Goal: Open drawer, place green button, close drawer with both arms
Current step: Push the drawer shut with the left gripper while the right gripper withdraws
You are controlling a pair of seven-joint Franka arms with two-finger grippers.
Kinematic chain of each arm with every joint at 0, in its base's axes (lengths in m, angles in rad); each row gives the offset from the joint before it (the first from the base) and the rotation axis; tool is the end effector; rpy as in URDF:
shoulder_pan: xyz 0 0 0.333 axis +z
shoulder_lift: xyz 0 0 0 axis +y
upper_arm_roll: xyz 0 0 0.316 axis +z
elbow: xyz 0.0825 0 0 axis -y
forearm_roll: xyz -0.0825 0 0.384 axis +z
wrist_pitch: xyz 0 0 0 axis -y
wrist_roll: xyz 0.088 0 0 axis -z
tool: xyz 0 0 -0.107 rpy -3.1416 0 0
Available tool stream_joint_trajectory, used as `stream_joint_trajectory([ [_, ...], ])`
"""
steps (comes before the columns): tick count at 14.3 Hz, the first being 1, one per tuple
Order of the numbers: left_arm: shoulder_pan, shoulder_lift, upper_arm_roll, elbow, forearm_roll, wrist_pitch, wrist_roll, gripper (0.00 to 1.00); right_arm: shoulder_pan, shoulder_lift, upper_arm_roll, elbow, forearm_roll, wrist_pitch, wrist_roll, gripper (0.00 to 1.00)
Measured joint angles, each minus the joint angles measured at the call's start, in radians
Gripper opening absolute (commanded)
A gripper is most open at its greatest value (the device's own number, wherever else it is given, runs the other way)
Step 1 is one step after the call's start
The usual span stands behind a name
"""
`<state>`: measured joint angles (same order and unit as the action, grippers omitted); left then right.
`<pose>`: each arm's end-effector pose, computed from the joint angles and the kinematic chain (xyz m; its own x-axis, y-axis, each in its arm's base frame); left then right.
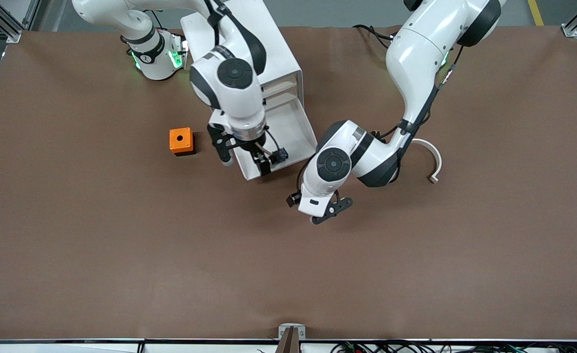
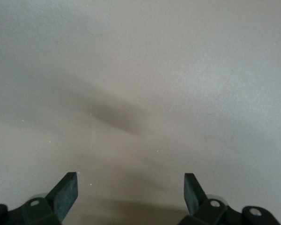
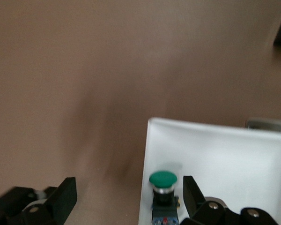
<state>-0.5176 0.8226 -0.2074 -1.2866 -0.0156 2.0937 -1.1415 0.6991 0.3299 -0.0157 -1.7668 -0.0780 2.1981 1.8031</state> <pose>0.5830 -0.4669 0.2621 0.8747 0.4602 -0.1518 0.4732 -0.8787 0.0630 0.5071 0.4105 0.3864 0.4719 -0.8804 0.0476 -0.8731 -0.4742 -0.1135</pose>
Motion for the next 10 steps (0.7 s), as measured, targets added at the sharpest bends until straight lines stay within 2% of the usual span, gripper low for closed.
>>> stream_joint_trajectory([
  [4, -0.041, 0.0, -0.001, -0.031, 0.0, 0.016, 0.0, 1.0, -0.123, -0.081, -0.003, 0.004, 0.007, -0.073, -0.289, 1.0],
  [7, -0.079, 0.0, -0.01, -0.055, 0.0, 0.017, -0.01, 1.0, -0.22, -0.134, -0.005, 0.012, 0.071, -0.142, -0.538, 1.0],
  [10, -0.11, 0.001, -0.04, -0.081, 0.001, 0.018, -0.036, 1.0, -0.309, -0.172, -0.006, 0.03, 0.099, -0.207, -0.761, 1.0],
])
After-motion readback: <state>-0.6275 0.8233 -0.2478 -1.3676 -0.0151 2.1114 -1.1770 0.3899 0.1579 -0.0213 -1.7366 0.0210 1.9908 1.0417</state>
